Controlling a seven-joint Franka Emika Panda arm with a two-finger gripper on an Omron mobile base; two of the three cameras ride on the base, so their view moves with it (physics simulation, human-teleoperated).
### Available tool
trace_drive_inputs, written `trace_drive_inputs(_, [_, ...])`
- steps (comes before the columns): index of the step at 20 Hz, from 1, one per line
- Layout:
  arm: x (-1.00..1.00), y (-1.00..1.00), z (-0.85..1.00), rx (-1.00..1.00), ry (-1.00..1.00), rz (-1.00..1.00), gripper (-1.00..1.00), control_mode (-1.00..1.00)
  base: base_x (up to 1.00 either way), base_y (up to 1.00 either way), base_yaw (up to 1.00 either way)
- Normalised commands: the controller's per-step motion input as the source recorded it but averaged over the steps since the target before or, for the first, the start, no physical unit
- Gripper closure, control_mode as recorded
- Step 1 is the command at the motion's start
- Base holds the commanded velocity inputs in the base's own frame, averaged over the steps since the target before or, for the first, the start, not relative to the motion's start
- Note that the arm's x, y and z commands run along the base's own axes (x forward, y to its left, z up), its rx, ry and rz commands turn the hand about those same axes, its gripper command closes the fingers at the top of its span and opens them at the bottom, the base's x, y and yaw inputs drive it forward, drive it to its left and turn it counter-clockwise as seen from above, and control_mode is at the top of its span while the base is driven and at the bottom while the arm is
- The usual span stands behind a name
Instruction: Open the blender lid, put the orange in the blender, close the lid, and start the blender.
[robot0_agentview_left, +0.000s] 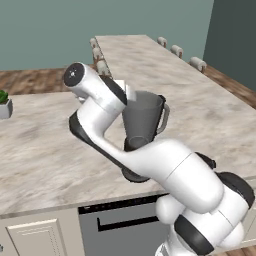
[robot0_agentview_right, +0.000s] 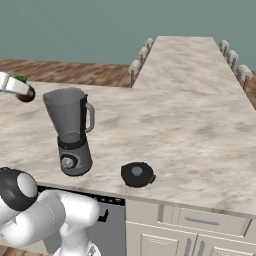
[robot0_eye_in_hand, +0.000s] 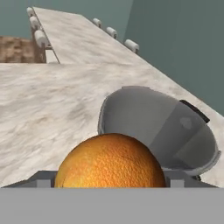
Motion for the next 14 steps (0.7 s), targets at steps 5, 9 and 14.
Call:
trace_drive_inputs(5, [0.05,-0.59,0.34,0.01,0.01,0.00,1.00,-1.00,0.00,0.00,0.00])
trace_drive_inputs(9, [0.20,-0.73,0.02,0.07,0.05,0.00,1.00,-1.00,0.00,0.00,0.00])
trace_drive_inputs(14, [0.25,-0.72,0.00,0.12,0.12,0.00,1.00,-1.00,0.00,0.00,0.00])
